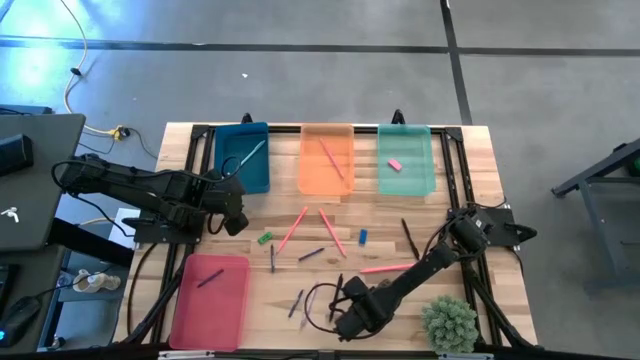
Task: Sort crayons/erasers/pens/pencils in bins
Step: Put the orange eraser into the green bin
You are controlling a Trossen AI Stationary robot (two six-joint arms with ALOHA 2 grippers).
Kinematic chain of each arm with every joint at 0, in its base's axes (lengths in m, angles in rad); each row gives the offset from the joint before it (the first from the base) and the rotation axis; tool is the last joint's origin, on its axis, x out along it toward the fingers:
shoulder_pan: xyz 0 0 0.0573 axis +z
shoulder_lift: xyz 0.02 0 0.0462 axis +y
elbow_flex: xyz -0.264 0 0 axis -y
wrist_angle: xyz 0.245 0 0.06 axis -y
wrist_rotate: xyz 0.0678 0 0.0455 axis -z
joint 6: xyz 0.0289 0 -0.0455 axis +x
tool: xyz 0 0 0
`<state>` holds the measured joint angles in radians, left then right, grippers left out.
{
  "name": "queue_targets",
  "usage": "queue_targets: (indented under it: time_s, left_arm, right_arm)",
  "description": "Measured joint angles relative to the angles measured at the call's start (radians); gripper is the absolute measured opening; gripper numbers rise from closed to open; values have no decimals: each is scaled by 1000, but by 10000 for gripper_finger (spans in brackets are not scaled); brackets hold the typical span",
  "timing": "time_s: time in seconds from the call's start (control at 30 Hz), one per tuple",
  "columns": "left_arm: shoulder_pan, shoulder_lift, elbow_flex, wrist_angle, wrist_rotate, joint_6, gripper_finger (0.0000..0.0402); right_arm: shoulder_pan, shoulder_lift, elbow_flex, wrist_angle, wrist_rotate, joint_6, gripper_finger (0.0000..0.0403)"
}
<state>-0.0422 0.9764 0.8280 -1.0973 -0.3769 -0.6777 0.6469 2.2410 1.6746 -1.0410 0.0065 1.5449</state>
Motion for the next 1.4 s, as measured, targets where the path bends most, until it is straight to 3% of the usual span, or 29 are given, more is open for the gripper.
queue_targets:
  time_s: [0.2,0.53,0.83,1.4]
  left_arm:
    - [0,0,0,0,0,0,117]
    - [0,0,0,0,0,0,117]
    - [0,0,0,0,0,0,117]
    - [0,0,0,-1,1,0,117]
  right_arm:
    - [1,0,0,-5,-10,-37,121]
    - [2,0,-1,1,-6,-87,53]
    - [2,0,7,-5,6,-119,52]
    - [0,9,203,-316,232,-175,52]
